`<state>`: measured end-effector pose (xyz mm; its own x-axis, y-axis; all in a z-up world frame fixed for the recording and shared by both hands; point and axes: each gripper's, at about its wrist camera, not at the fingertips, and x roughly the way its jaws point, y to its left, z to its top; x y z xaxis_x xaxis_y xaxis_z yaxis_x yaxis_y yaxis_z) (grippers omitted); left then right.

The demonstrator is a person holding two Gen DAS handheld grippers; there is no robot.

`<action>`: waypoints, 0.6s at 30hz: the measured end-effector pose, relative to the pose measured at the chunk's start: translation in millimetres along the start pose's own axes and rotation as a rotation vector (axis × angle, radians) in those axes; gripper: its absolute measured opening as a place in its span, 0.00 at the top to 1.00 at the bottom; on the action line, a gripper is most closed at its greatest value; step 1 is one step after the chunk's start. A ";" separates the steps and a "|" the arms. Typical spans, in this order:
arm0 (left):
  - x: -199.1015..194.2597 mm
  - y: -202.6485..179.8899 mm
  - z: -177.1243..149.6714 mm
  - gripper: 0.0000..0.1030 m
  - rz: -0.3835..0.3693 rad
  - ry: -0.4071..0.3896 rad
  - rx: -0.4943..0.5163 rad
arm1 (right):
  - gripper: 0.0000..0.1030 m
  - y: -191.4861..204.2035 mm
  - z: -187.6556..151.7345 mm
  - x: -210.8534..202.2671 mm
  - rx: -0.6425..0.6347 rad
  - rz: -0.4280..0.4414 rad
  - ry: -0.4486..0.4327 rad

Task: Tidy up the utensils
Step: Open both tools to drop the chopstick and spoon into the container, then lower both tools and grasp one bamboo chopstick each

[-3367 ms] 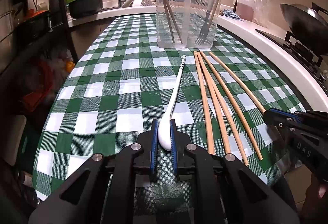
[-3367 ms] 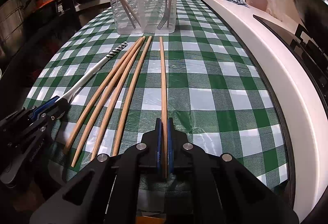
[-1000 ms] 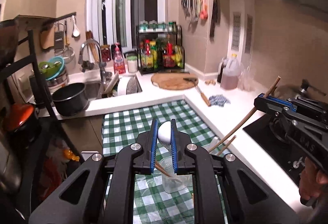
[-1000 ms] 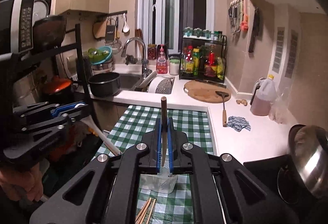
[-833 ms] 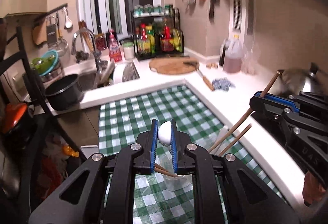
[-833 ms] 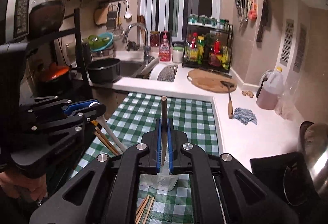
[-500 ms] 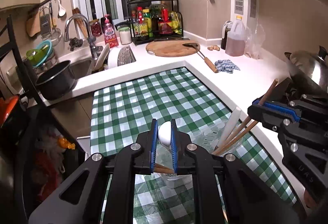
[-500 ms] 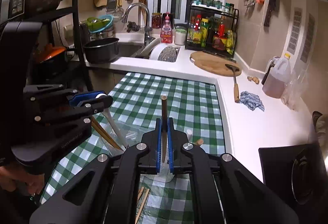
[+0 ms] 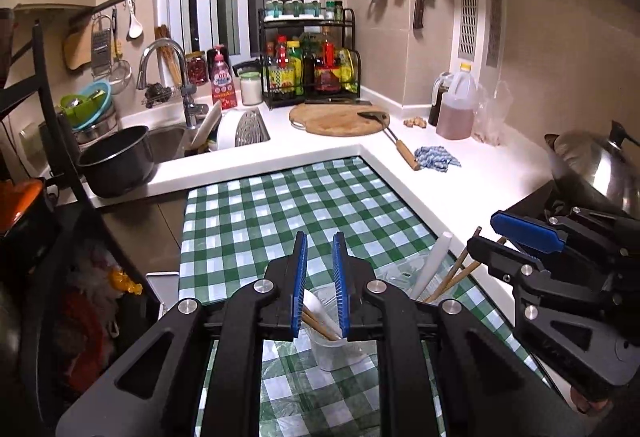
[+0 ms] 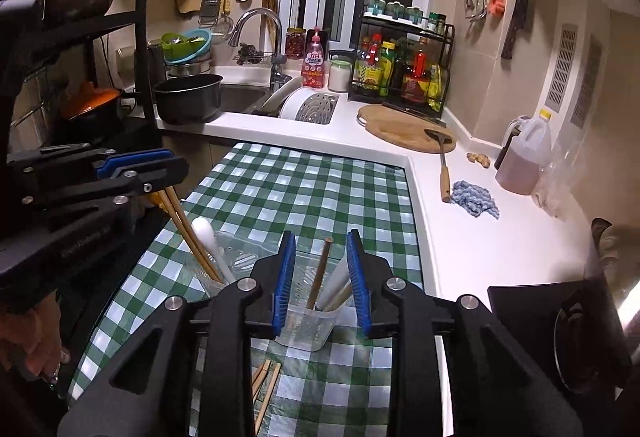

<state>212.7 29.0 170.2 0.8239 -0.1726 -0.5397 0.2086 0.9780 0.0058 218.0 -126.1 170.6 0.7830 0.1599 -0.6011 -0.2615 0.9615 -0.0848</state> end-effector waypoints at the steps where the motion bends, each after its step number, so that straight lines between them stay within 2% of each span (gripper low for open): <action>1: -5.2 -0.1 0.1 0.87 0.002 -0.007 -0.002 | 0.73 -1.2 0.7 -3.2 0.002 -0.003 -0.005; 10: -61.5 5.4 -6.5 0.87 0.011 -0.076 -0.033 | 0.73 -6.9 6.5 -67.0 0.024 -0.021 -0.130; 15: -92.4 7.1 -34.1 0.87 0.017 -0.095 -0.053 | 0.73 -11.0 -12.7 -114.2 0.037 -0.007 -0.208; 18: -103.4 7.3 -57.8 0.87 0.017 -0.092 -0.073 | 0.73 -12.5 -33.3 -133.4 0.048 0.004 -0.225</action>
<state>98.6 60.8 177.4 0.8726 -0.1628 -0.4605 0.1580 0.9862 -0.0493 97.9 -166.9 225.4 0.8894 0.2048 -0.4087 -0.2423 0.9693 -0.0417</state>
